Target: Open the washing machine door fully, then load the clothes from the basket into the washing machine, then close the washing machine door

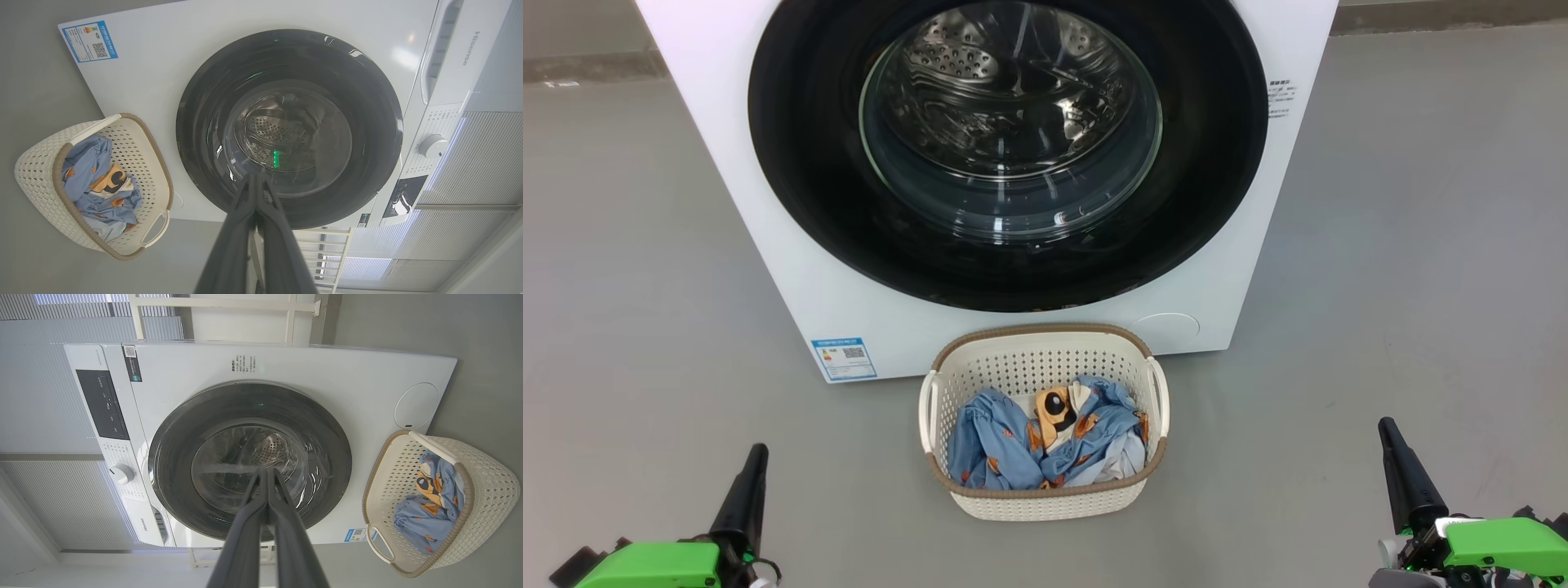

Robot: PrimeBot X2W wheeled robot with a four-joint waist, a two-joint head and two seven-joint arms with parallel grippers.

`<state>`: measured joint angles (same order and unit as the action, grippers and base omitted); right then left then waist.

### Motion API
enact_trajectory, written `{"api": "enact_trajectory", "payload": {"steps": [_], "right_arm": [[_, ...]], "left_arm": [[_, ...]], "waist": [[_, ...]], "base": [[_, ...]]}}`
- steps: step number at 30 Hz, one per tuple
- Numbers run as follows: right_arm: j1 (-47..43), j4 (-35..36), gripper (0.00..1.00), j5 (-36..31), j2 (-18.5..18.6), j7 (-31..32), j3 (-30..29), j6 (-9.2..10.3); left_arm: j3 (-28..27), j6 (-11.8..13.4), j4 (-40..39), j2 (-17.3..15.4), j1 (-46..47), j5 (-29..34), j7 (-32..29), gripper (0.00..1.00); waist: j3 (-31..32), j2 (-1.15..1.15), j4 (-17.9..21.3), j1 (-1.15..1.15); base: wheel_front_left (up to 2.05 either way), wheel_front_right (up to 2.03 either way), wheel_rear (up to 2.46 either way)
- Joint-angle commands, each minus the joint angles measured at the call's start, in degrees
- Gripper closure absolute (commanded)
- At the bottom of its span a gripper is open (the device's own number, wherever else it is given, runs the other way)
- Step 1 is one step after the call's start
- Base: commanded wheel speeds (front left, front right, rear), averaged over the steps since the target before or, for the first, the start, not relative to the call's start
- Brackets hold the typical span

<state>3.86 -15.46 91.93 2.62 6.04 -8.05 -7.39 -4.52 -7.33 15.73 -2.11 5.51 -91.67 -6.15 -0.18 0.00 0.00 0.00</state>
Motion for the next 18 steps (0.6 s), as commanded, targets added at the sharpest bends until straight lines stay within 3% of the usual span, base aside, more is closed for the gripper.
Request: {"api": "enact_trajectory", "payload": {"steps": [1,18], "right_arm": [[2.3,1.4,1.00,0.3,0.3,0.4,1.5,-0.10],[2.3,1.4,1.00,0.3,0.3,0.4,1.5,-0.10]], "left_arm": [[-2.0,-0.2,-1.7,-0.8,0.7,-0.5,-0.3,1.00],[-2.0,-0.2,-1.7,-0.8,0.7,-0.5,-0.3,1.00]], "waist": [[0.0,0.00,0.0,0.00],[0.0,0.00,0.0,0.00]], "base": [[0.00,0.00,0.00],[0.00,0.00,0.00]]}}
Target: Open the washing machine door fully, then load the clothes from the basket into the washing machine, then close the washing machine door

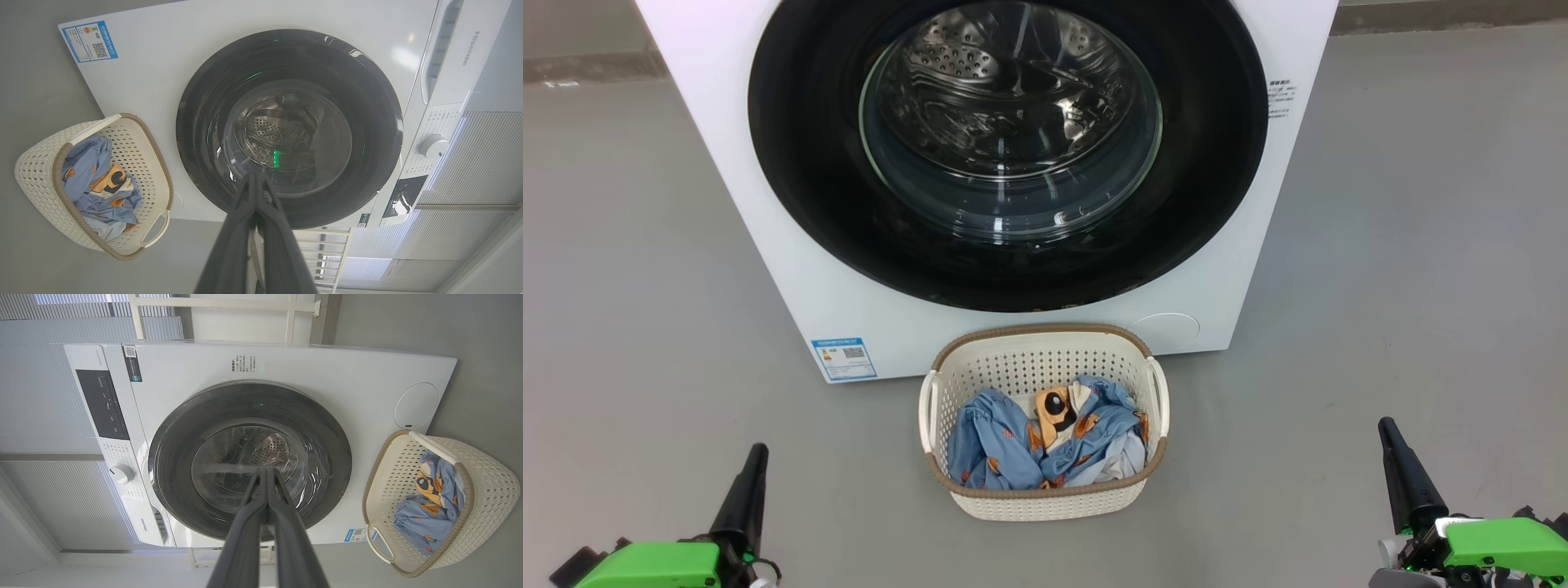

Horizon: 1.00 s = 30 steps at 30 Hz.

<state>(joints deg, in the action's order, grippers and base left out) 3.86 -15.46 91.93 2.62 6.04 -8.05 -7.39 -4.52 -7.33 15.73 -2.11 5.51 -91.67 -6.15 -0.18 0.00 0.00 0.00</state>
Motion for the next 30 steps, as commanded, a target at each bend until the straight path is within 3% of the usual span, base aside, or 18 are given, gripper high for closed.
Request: {"api": "enact_trajectory", "payload": {"steps": [1,30], "right_arm": [[2.3,1.4,1.00,0.3,0.3,0.4,1.5,-0.10],[2.3,1.4,1.00,0.3,0.3,0.4,1.5,-0.10]], "left_arm": [[-2.0,-0.2,-1.7,-0.8,0.7,-0.5,-0.3,1.00],[-2.0,-0.2,-1.7,-0.8,0.7,-0.5,-0.3,1.00]], "waist": [[0.0,0.00,0.0,0.00],[0.0,0.00,0.0,0.00]], "base": [[0.00,0.00,0.00],[0.00,0.00,0.00]]}}
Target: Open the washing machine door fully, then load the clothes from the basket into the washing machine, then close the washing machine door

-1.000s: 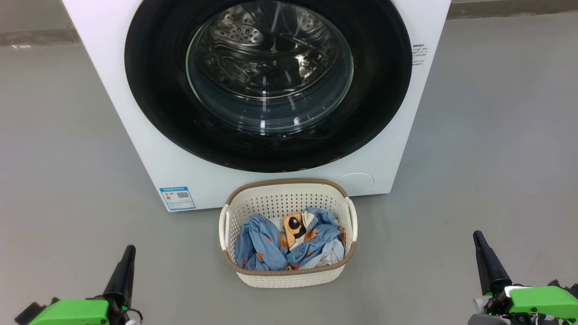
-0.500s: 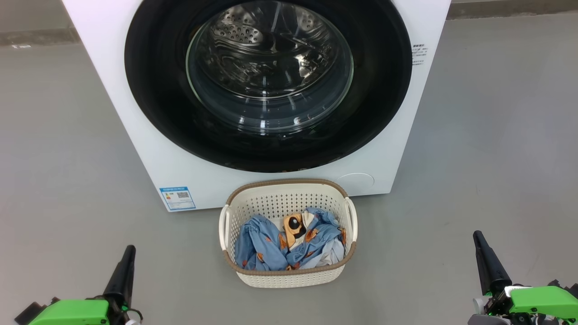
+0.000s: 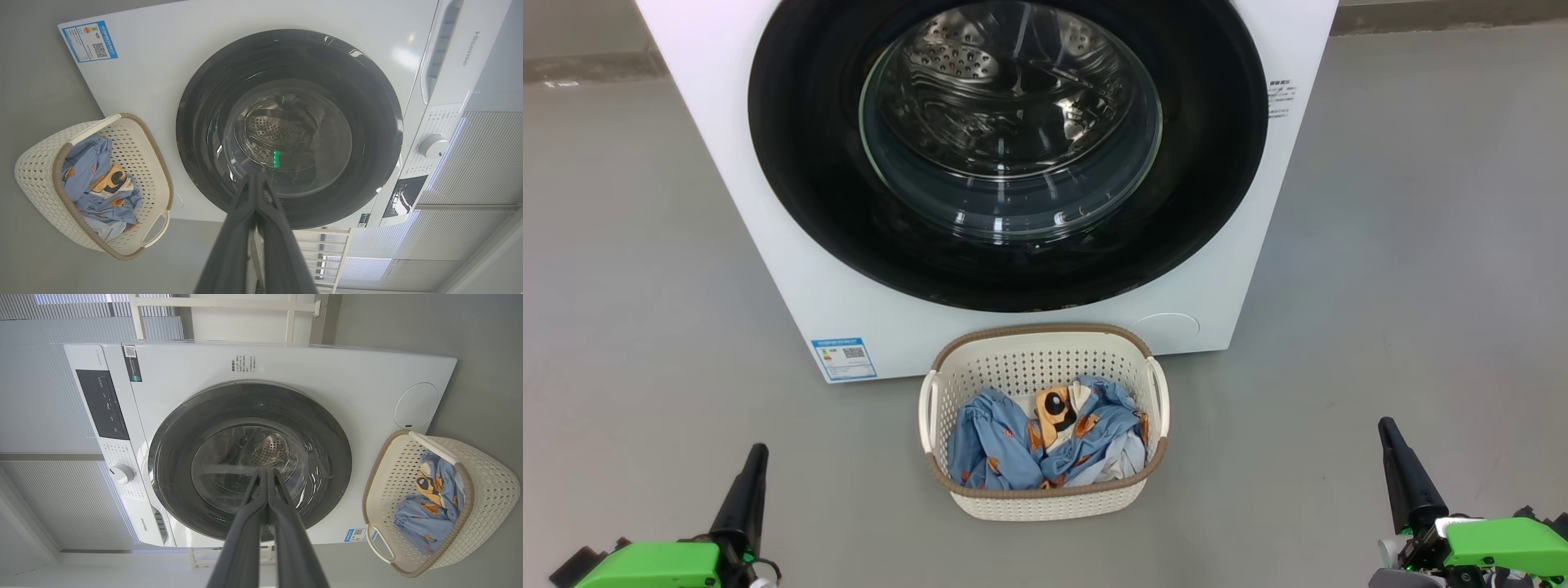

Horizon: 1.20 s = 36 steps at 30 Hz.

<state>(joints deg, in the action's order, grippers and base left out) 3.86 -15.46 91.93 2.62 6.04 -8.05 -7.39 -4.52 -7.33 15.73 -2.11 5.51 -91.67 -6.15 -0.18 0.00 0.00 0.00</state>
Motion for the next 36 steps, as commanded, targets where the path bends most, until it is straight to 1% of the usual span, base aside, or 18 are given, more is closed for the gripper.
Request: {"api": "enact_trajectory", "payload": {"steps": [1,36], "right_arm": [[2.3,1.4,1.00,0.3,0.3,0.4,1.5,-0.10],[2.3,1.4,1.00,0.3,0.3,0.4,1.5,-0.10]], "left_arm": [[-2.0,-0.2,-1.7,-0.8,0.7,-0.5,-0.3,1.00],[-2.0,-0.2,-1.7,-0.8,0.7,-0.5,-0.3,1.00]], "waist": [[0.0,0.00,0.0,0.00],[0.0,0.00,0.0,0.00]], "base": [[0.00,0.00,0.00],[0.00,0.00,0.00]]}}
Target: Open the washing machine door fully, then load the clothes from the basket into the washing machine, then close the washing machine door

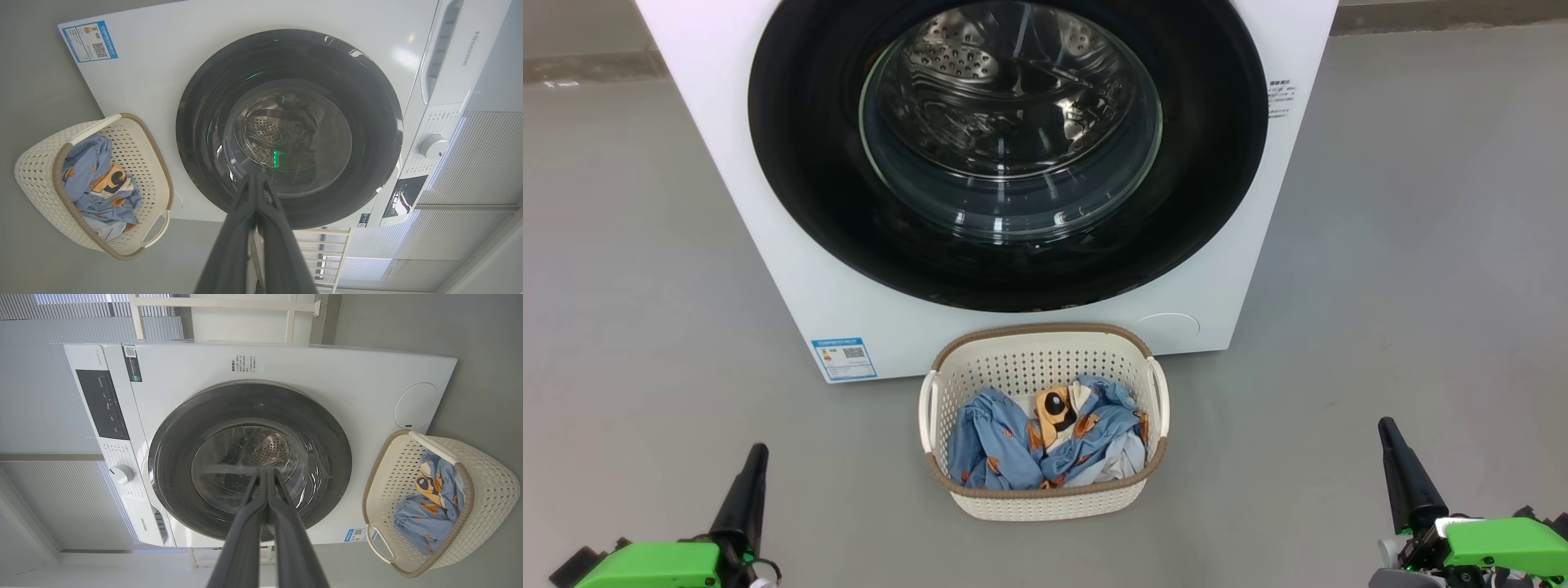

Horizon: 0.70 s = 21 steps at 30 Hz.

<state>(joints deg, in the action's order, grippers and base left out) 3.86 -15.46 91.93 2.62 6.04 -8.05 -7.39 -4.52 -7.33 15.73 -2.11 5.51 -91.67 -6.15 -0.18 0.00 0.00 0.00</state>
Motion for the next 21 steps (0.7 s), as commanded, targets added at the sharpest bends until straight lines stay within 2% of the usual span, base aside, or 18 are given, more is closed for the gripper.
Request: {"api": "enact_trajectory", "payload": {"steps": [1,2,3,9,13,21], "right_arm": [[2.3,1.4,1.00,0.3,0.3,0.4,1.5,-0.10],[2.3,1.4,1.00,0.3,0.3,0.4,1.5,-0.10],[-0.1,-0.2,0.00,0.0,0.0,0.0,0.0,0.00],[-1.2,-2.5,0.00,-0.4,-0.5,-0.4,0.1,0.00],[-0.6,-2.3,0.00,-1.1,-0.4,-0.9,0.4,-0.01],[0.4,-2.0,0.00,-3.2,0.2,-2.1,1.2,-0.01]], "left_arm": [[-2.0,-0.2,-1.7,-0.8,0.7,-0.5,-0.3,1.00],[-2.0,-0.2,-1.7,-0.8,0.7,-0.5,-0.3,1.00],[0.1,0.0,0.2,0.0,0.0,0.0,0.0,0.00],[0.3,0.0,2.5,0.8,-1.0,0.2,0.1,0.00],[0.4,0.0,2.6,0.6,-0.3,0.5,0.3,0.00],[1.0,0.0,2.2,-0.1,0.7,1.6,1.2,0.00]], "waist": [[0.0,0.00,0.0,0.00],[0.0,0.00,0.0,0.00],[0.0,0.00,0.0,0.00],[0.0,0.00,0.0,0.01],[0.1,0.00,0.0,0.13],[0.0,0.00,0.1,0.01]], "base": [[0.00,0.00,0.00],[0.00,0.00,0.00],[0.00,0.00,0.00],[0.00,0.00,0.00],[0.00,0.00,0.00],[0.00,0.00,0.00]]}}
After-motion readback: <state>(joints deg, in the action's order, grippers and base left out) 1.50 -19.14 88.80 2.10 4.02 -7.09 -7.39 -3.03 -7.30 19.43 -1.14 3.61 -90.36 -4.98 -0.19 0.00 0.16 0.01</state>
